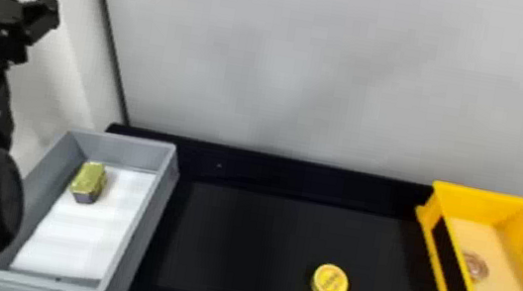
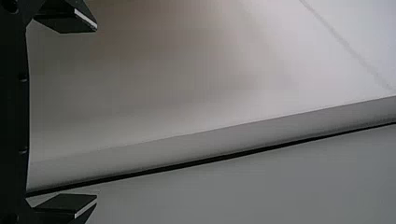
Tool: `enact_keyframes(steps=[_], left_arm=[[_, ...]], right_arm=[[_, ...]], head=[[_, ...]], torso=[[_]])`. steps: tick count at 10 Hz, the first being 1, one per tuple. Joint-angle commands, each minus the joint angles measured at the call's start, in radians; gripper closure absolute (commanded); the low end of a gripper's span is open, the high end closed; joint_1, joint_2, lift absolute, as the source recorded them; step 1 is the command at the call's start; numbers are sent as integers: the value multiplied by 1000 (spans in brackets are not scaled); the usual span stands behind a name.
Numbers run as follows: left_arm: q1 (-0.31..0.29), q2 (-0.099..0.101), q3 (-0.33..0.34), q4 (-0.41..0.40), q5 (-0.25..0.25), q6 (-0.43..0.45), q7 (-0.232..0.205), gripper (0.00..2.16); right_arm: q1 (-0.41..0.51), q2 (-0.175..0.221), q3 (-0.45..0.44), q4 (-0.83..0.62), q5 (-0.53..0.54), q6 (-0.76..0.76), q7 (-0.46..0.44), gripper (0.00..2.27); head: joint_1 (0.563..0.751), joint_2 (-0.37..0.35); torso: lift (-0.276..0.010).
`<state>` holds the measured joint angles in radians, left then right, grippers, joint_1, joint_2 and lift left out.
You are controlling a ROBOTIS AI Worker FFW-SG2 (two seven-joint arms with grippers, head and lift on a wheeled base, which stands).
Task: Pick up the round yellow can and place it in the yellow rectangular box
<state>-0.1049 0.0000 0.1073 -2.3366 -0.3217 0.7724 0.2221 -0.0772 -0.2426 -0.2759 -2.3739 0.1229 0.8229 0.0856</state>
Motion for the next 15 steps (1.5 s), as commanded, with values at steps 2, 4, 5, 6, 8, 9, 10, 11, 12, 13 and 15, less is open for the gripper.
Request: enact_keyframes(steps=[2,4,5,6,8,9,10,11,12,13,15], left_arm=[[5,-3,14,-9,7,-2,0,-2],[5,-3,20,-17,1,18,-1,-2],[2,-3,17,-12,-3,23,-1,-2],[-2,-3,12,-3,-5,23,-1,-2],[-4,-3,12,5,-5,24,-1,-2],[-4,-3,12,8,-5,26,-1,-2],[-4,-3,12,11,-5,26,-1,-2],[-4,-3,12,13,-5,27,-1,-2],[-4,-3,14,13,-5,30,-1,-2],[-4,-3,15,14,-5,33,-1,-2],[-7,-3,11,19,-7,39,-6,-2]], right_arm=[[-23,3,-14,-13,-65,84,-12,67],[-58,0,-11,-13,-112,166,-10,71],[-69,-1,-11,-13,-121,224,-10,73],[-98,-20,-16,-1,-115,293,5,75],[-171,-80,-60,70,-167,347,102,76],[-208,-121,-80,99,-218,423,122,79],[-231,-169,-85,128,-229,499,178,98],[-233,-205,-103,171,-266,555,251,113],[-213,-219,-111,180,-290,560,249,121],[-199,-211,-112,176,-284,571,249,122],[-185,-210,-95,157,-263,598,247,125]], head=[[694,14],[694,14],[694,14],[694,14],[694,14],[694,14],[694,14],[694,14],[694,14],[694,14],[694,14]], torso=[[-61],[-61],[-61],[-61],[-61],[-61],[-61],[-61],[-61],[-61],[-61]])
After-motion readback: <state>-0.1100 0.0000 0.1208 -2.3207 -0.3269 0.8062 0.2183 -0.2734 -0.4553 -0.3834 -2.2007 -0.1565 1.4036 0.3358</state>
